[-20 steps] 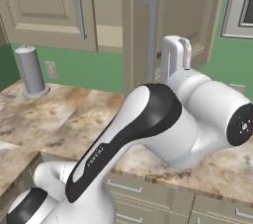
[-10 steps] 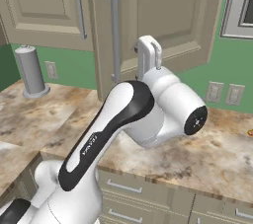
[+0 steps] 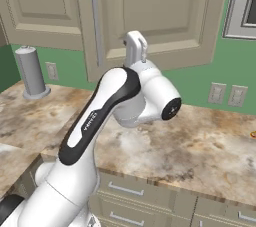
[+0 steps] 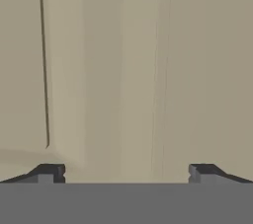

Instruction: Open the cabinet. Pick the soap dispenser and place it next to the sink. Then close the cabinet.

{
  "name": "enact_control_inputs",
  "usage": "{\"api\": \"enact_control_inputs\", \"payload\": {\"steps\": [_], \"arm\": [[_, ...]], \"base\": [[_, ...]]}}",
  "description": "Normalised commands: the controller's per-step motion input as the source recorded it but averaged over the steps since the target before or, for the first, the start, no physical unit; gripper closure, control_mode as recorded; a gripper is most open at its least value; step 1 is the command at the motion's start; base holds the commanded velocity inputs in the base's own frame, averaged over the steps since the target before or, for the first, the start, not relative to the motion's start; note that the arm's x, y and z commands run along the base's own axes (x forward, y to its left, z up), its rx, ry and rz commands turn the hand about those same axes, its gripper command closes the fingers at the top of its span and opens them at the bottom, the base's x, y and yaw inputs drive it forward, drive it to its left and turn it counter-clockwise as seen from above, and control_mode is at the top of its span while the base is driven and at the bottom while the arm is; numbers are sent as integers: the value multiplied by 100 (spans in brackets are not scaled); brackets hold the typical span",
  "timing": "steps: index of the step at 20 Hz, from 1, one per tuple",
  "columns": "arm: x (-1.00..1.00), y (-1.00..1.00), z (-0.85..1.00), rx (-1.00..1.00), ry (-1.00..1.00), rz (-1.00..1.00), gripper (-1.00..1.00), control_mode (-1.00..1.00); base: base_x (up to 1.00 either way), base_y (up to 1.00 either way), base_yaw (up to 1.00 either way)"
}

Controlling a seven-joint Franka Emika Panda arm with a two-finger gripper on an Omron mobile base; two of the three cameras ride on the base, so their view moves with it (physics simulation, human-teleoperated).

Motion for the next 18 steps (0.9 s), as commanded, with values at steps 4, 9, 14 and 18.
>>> {"api": "enact_control_inputs", "payload": {"steps": [4, 9, 14, 18], "arm": [[79, 26, 0, 7, -2, 2, -100, -100], [89, 26, 0, 7, 0, 0, -100, -100], [83, 30, 0, 3, 0, 0, -100, -100], [79, 25, 0, 1, 0, 0, -100, -100]], "base": [[0, 0, 0], [0, 0, 0], [0, 0, 0], [0, 0, 0]]}}
